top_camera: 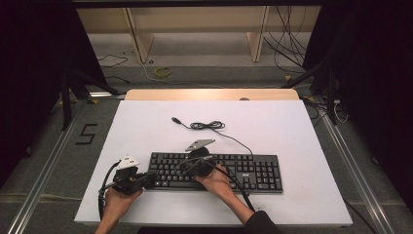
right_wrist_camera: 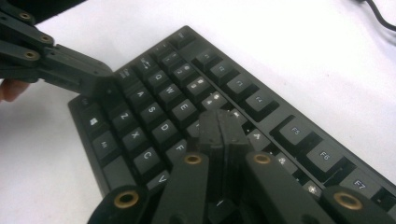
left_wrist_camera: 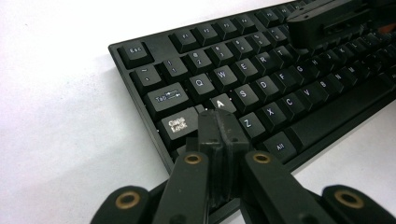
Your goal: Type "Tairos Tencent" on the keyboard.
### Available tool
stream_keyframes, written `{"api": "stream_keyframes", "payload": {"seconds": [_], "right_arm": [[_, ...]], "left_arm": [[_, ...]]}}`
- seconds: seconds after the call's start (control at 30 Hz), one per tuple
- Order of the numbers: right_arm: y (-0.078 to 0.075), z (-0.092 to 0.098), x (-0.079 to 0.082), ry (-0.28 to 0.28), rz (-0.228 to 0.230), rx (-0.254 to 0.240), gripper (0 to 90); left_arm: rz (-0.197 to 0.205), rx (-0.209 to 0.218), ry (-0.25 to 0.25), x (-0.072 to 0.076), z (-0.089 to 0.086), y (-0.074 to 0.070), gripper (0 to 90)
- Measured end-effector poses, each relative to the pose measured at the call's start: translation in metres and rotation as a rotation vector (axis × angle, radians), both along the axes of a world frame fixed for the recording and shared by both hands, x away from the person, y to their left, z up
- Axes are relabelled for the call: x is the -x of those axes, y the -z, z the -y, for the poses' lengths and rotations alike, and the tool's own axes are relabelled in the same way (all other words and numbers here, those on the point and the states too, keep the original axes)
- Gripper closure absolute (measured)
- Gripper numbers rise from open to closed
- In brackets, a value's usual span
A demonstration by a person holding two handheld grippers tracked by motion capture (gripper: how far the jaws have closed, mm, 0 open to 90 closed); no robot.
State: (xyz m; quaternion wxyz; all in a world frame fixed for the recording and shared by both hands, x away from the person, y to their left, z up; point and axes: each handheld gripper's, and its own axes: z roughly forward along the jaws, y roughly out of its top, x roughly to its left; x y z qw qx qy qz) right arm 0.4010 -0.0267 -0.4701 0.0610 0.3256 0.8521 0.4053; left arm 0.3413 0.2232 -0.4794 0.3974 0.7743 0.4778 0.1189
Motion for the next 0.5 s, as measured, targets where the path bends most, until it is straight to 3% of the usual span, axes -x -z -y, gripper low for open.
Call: {"api": "stream_keyframes", "payload": {"seconds": [0.5], "right_arm": [[0.0085,-0.0067,-0.0045,0.013,-0.010,0.048,90.0]], "left_arm": [[-0.026,-0.013,0.008,-0.0017,0.0029,0.0032,89.2]]}}
